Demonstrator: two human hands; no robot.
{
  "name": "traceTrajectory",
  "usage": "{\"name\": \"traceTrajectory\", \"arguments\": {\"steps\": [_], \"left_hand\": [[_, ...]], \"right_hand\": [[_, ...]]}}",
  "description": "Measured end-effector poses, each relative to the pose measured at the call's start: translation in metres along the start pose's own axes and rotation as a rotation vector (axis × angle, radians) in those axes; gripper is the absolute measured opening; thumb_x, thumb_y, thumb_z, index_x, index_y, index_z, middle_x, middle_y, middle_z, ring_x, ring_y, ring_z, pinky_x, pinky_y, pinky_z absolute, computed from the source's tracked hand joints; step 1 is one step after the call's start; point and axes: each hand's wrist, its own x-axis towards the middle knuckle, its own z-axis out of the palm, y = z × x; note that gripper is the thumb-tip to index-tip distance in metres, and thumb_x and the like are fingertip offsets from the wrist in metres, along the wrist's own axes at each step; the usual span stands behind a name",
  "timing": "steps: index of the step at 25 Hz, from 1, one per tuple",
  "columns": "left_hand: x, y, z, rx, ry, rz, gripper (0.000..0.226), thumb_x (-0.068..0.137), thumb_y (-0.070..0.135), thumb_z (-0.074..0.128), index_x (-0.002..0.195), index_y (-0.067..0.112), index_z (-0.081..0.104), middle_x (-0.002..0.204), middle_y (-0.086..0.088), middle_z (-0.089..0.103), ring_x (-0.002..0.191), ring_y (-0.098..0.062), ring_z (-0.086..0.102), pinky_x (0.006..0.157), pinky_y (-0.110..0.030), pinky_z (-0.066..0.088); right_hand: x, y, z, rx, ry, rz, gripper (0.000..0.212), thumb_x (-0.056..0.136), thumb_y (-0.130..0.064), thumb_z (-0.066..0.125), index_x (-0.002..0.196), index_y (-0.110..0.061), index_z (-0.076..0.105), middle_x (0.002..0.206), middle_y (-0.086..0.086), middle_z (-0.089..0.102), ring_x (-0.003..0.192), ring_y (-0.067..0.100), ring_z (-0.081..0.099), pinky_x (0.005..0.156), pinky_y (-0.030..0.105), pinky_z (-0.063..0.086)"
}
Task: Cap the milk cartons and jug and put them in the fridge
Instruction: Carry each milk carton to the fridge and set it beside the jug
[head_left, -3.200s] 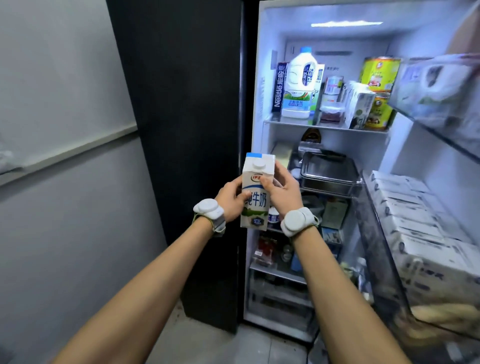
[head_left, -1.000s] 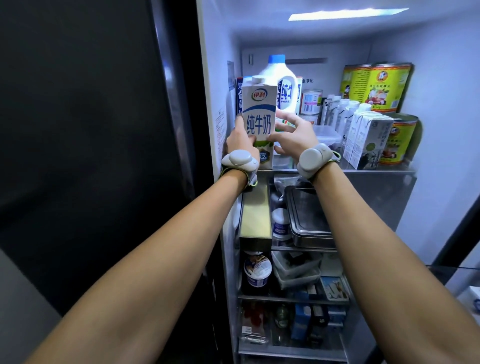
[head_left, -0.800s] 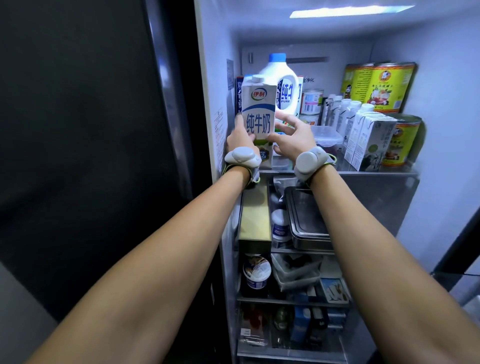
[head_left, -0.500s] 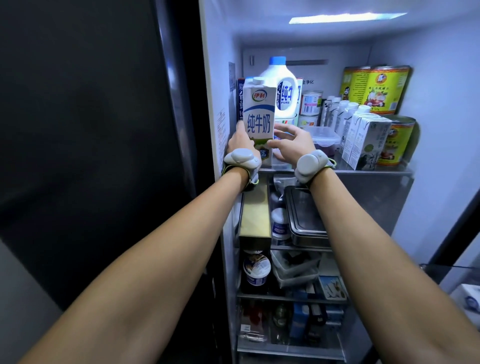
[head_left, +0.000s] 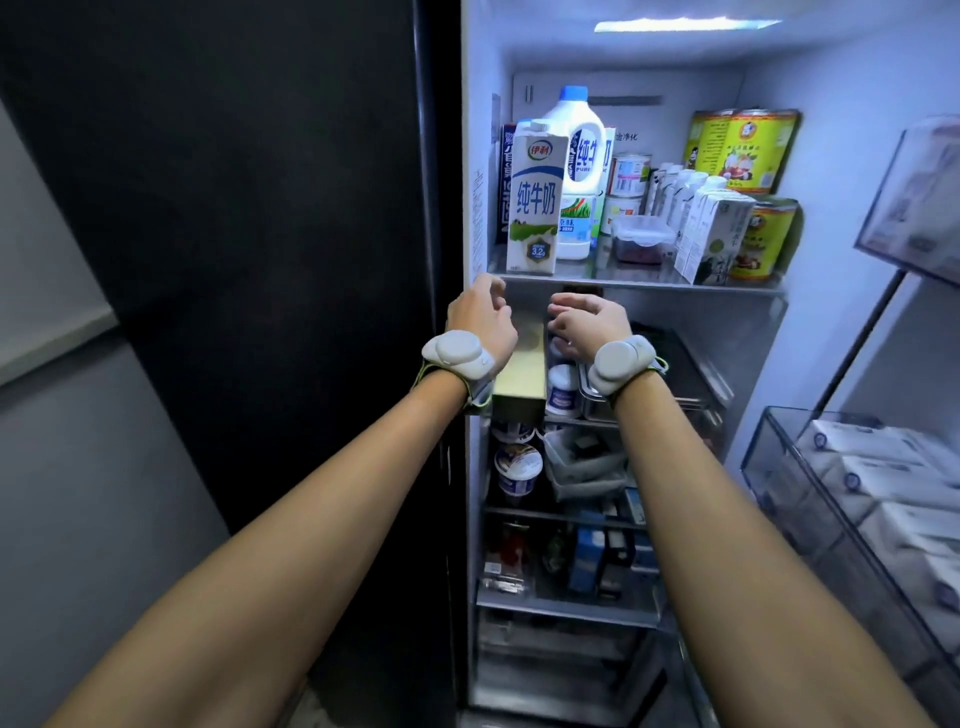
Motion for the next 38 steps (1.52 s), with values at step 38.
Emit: {"name": "traceTrajectory", "arguments": {"steps": [38], "left_hand": [[-0.782,0.013,-0.327,0.425,0.743,-1.014,0.018,0.093,0.018,0.059,0.108,0.010,0.063,0.094,0.000,0.067,0.078,-0.017,0.061,0.076,-0.025,0.047]], "right_hand": [[-0.712,0.161,0.104,-0.235,-1.217,0.514,0.014,0.089,-0.002,0.067,0.101,-0.009,0.067,0.092,0.012,0.067,0.085,0.023,0.063,0.064,0.024,0.052]]}}
